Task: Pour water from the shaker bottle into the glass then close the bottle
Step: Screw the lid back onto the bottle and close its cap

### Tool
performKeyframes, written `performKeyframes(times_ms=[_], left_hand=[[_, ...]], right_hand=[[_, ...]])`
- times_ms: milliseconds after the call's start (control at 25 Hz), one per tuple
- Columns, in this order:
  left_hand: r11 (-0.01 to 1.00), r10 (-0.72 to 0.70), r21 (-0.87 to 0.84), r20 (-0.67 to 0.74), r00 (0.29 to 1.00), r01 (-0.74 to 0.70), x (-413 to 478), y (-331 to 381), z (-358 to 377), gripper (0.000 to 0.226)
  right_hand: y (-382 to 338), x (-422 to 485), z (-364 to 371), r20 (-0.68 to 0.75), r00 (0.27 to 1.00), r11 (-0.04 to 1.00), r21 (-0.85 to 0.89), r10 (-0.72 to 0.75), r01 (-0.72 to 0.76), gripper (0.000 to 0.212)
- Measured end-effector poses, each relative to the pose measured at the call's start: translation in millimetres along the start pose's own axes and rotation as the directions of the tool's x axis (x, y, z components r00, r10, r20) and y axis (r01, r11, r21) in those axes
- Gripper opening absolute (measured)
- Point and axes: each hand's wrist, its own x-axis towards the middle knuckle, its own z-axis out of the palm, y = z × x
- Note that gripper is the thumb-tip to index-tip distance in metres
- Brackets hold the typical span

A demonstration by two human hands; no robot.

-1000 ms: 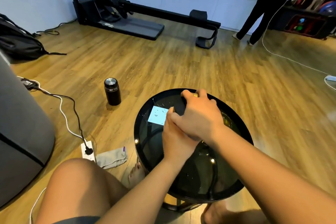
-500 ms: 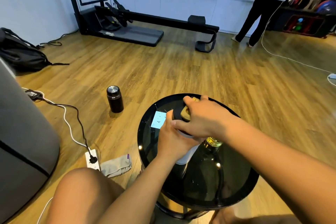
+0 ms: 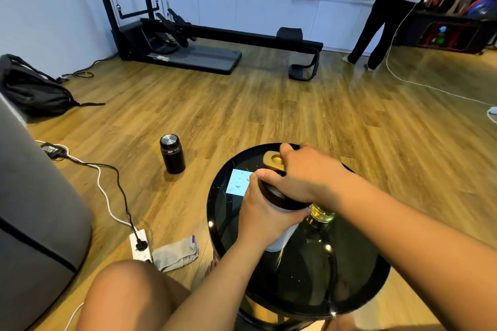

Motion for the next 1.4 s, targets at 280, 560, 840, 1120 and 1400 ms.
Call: performKeyframes(times_ms=[280, 560, 840, 1120, 1400], left_hand=[[0.999, 0.038, -0.027, -0.038, 0.999, -0.039, -1.6, 0.3, 1.1, 0.094], [0.998, 0.026, -0.05, 0.035, 0.999, -0.024, 3.9, -1.9, -2.1, 0.097], [0.999, 0.002, -0.05, -0.091, 0.996, -0.007, -8.7, 4.2, 9.3, 0.104], [0.998, 0.021, -0.06, -0.065, 0.998, -0.024, -8.7, 9.9, 6.8, 0.097], [0.999, 0.025, -0.024, 0.036, 0.999, -0.024, -9.6, -11.8, -14.1, 0.097]], right_hand=[[-7.5, 3.9, 34.0, -0.21, 0.959, 0.949, 0.289, 0.191, -0.126, 0.058], [24.4, 5.9, 5.1, -0.111, 0.955, 0.863, 0.409, -0.276, 0.297, 0.042], [-0.3, -1.7, 34.7, -0.357, 0.918, 0.898, 0.44, 0.172, 0.003, 0.047], [9.3, -2.3, 23.9, -0.214, 0.973, 0.855, 0.517, 0.092, 0.033, 0.048], [8.6, 2.0, 23.2, -0.19, 0.981, 0.831, 0.542, -0.024, 0.125, 0.045]])
